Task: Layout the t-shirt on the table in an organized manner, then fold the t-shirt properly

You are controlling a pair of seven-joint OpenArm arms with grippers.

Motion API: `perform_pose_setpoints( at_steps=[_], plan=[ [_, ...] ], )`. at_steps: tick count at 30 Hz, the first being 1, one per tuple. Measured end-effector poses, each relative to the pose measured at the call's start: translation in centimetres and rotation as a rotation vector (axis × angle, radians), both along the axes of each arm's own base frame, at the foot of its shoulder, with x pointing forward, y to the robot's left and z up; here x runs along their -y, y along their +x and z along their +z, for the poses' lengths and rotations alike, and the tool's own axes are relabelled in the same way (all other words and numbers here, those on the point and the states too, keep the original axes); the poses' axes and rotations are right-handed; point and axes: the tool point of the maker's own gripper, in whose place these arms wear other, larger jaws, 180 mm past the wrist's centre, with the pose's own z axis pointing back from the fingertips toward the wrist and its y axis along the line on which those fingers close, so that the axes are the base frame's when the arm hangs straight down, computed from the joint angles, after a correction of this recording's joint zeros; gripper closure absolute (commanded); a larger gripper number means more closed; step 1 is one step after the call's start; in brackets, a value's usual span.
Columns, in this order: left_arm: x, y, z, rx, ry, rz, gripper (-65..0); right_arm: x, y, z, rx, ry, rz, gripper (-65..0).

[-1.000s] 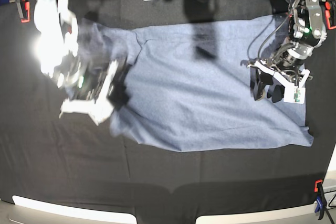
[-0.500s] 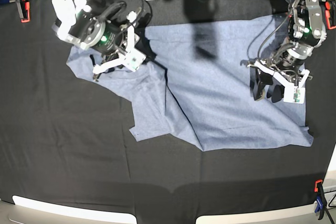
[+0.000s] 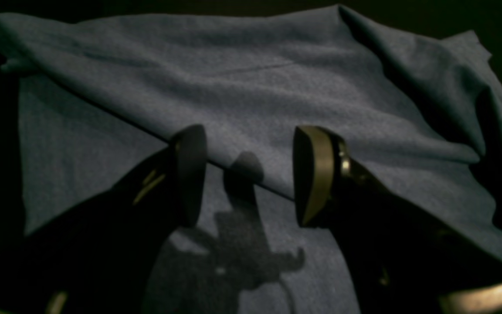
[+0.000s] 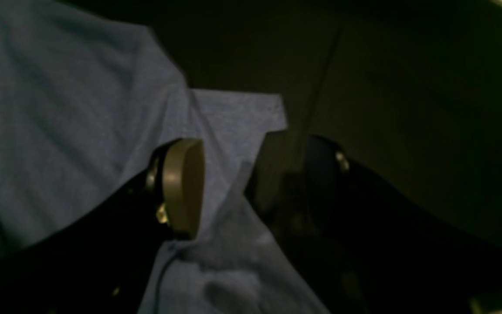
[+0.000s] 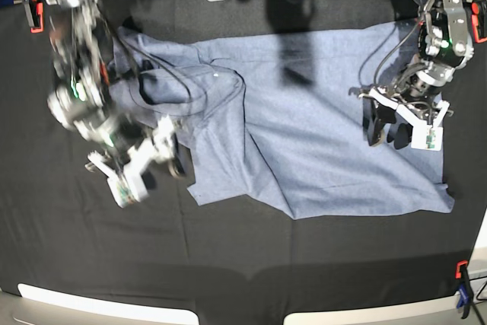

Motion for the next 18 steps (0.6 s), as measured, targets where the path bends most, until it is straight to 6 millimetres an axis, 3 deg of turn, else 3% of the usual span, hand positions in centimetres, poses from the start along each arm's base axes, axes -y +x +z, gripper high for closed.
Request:
perform_pose_setpoints(
  at_steps=[3, 9, 15, 18],
  plan=[
    [0.1, 0.0, 0.0, 0.000, 0.000, -0.003, -29.0, -0.8, 3.1, -2.0, -0.087, 0.035, -0.025, -35.2],
    [0.0, 0.0, 0.0, 0.000, 0.001, 0.000, -29.0, -3.3, 9.0, -3.7, -0.227, 0.035, -0.043, -35.1],
    [0.0, 0.0, 0.0, 0.000, 0.001, 0.000, -29.0, -4.8, 11.7, -6.2, -0.333, -0.048, -0.049, -35.1],
    [0.0, 0.0, 0.0, -0.001, 0.000, 0.000, -29.0, -3.8, 12.1, -7.7, -0.366, -0.100, -0.088, -35.1]
  ],
)
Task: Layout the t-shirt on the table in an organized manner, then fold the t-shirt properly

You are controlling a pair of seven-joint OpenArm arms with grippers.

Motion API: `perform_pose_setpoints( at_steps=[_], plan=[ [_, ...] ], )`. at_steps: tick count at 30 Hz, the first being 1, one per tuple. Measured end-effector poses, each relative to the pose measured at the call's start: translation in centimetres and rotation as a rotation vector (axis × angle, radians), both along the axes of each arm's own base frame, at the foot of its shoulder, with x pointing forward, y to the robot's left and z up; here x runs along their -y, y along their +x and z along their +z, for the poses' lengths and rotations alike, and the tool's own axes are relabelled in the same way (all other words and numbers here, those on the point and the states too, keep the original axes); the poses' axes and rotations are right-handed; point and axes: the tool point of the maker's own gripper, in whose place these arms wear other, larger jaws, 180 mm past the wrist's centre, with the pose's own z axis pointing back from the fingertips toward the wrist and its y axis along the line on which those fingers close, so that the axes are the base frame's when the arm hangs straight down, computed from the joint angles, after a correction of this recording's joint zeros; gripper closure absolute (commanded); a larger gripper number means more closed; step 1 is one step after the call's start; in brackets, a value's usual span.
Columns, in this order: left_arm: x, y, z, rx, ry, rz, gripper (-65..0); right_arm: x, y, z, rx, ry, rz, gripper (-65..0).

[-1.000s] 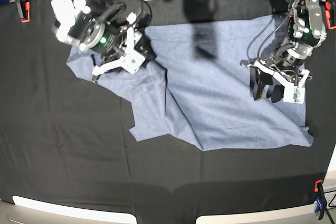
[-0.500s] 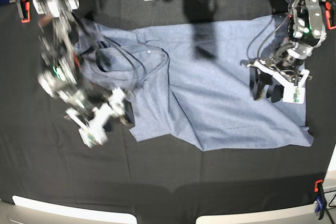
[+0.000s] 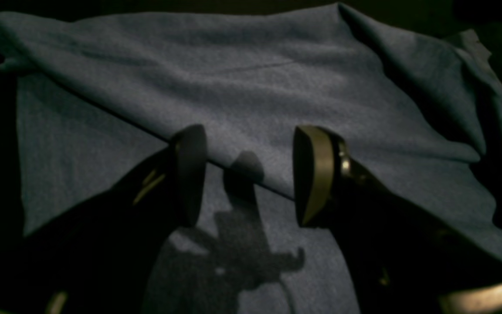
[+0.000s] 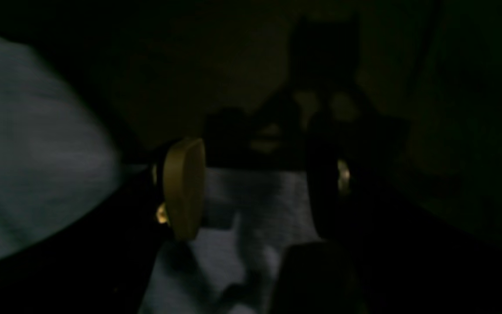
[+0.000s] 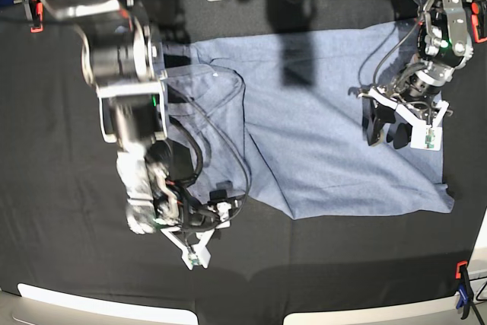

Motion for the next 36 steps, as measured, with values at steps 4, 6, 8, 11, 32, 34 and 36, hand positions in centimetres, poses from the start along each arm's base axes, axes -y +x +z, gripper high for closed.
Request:
perform_pose_setpoints(
  at_steps=[4, 6, 8, 11, 32, 34, 36],
  plan=[
    [0.0, 0.0, 0.0, 0.000, 0.000, 0.000, -29.0, 1.4, -0.7, -1.5, -0.044, -0.059, -0.020, -35.1],
    [0.0, 0.0, 0.0, 0.000, 0.000, 0.000, -29.0, 1.5, -0.9, -1.5, -0.053, -0.062, -0.020, -35.1],
    [0.0, 0.0, 0.0, 0.000, 0.000, 0.000, -29.0, 1.3, -0.8, -1.5, -0.053, -0.059, -0.019, -35.1],
    [0.0, 0.0, 0.0, 0.000, 0.000, 0.000, -29.0, 1.2, -1.2, -1.8, -0.067, -0.055, -0.019, -33.6],
    [0.0, -0.2, -0.5, -0.027, 0.006, -0.003, -29.0, 8.7, 8.7, 12.6, 0.370, -0.243, -0.067, 0.0],
    [0.0, -0.2, -0.4, -0.026, 0.005, -0.004, -29.0, 10.1, 9.2, 13.8, 0.409, -0.265, -0.071, 0.0],
    [0.0, -0.2, -0.4, -0.026, 0.005, -0.004, -29.0, 10.9, 9.5, 14.5, 0.443, -0.287, -0.059, 0.0]
  ],
)
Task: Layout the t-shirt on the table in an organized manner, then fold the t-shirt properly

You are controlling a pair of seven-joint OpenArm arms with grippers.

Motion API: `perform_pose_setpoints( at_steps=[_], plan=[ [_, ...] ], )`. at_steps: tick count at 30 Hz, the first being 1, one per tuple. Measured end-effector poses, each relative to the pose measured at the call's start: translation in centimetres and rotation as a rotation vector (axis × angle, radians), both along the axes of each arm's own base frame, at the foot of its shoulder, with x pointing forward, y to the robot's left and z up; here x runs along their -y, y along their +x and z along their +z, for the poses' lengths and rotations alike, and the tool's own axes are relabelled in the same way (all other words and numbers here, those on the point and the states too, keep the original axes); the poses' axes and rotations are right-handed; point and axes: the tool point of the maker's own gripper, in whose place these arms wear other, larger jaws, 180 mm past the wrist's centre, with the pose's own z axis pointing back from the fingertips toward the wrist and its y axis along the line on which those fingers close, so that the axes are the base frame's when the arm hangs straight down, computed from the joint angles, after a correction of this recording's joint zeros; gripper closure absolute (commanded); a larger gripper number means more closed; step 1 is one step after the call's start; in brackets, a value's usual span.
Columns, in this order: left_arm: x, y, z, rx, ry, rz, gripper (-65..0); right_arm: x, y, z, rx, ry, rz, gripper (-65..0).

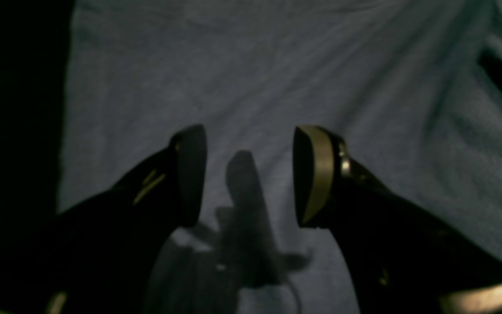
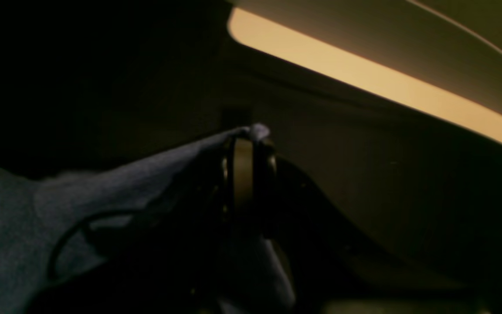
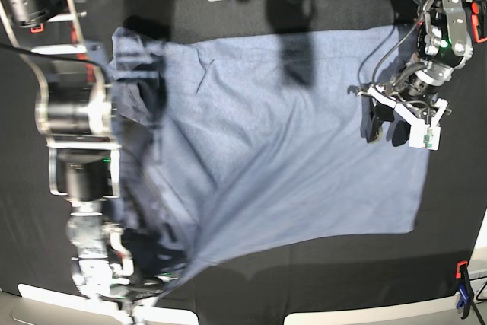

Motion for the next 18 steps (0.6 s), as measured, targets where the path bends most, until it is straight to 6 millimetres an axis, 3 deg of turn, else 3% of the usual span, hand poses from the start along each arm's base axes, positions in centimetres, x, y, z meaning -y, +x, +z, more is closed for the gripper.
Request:
perform_pose_setpoints(
  at_steps=[3, 6, 9, 18],
  plan=[
    [0.0, 0.0, 0.0, 0.000, 0.001, 0.000, -29.0, -0.5, 0.9, 1.8, 0.068, -0.076, 0.056, 0.0],
    [0.0, 0.0, 0.0, 0.000, 0.000, 0.000, -29.0, -2.9, 1.9, 3.7, 0.151, -0.149, 0.147, 0.0],
    [0.0, 0.0, 0.0, 0.000, 0.001, 0.000, -29.0, -4.8, 2.0, 3.5, 0.180, -0.228, 0.214, 0.0],
    [0.0, 0.0, 0.0, 0.000, 0.000, 0.000, -29.0, -4.9, 2.2, 3.9, 0.226, -0.239, 0.189, 0.0]
  ],
)
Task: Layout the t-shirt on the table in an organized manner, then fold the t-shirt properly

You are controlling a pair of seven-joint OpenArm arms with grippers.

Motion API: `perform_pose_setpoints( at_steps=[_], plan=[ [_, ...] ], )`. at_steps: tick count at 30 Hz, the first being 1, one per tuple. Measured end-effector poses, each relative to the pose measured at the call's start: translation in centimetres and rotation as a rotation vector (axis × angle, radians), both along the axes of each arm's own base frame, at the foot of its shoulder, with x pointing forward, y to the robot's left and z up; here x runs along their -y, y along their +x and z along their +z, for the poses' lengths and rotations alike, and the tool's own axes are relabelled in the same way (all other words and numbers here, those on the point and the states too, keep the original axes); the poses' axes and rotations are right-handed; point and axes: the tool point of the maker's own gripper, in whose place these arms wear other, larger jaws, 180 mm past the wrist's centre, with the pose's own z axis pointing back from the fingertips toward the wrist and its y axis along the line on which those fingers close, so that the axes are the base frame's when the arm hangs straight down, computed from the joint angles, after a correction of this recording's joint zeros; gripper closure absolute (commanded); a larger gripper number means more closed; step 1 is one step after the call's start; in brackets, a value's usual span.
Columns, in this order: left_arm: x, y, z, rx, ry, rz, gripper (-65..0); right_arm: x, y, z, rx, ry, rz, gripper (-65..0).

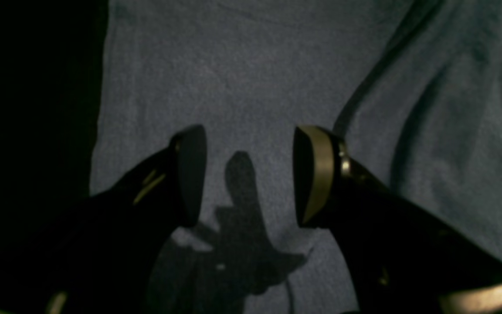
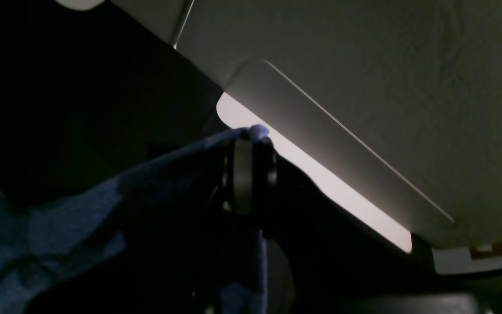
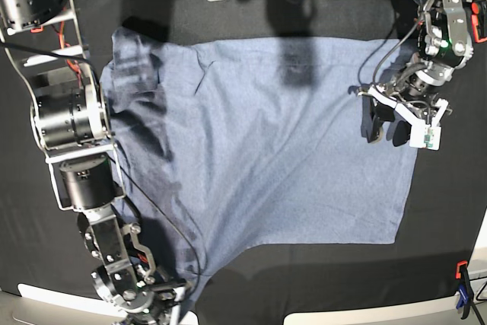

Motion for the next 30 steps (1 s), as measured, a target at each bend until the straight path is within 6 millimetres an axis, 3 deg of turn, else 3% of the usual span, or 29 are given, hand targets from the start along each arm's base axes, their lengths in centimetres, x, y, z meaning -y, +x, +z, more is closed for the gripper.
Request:
perform_pose_setpoints(
  at_steps=[1, 4, 6, 15, 22, 25, 30],
  plan=[
    [0.0, 0.0, 0.0, 0.000, 0.000, 0.000, -29.0, -0.2, 0.0, 0.0, 0.000, 0.002, 0.003, -1.6],
    [0.0, 0.0, 0.0, 0.000, 0.000, 0.000, -29.0, -0.8, 0.0, 0.0, 0.001, 0.020, 0.011, -24.1],
    [0.0, 0.0, 0.0, 0.000, 0.000, 0.000, -29.0, -0.9, 0.0, 0.1, 0.005, 0.024, 0.015, -33.6],
    [0.0, 0.0, 0.0, 0.000, 0.000, 0.000, -29.0, -2.4, 0.3, 0.9, 0.019, 0.039, 0.036, -34.1],
    [0.0, 0.0, 0.0, 0.000, 0.000, 0.000, -29.0, -0.5, -1.3, -2.2, -0.176, 0.088, -0.084, -33.1],
    [-0.1, 0.0, 0.0, -0.002, 0.001, 0.001, -29.0, -0.4, -2.6, -2.7, -0.173, 0.089, -0.078, -30.4],
    [-1.4, -0.1, 0.0, -0.003, 0.011, 0.035, -29.0, 1.6, -7.6, -3.2, -0.162, 0.083, -0.074, -30.3]
  ],
)
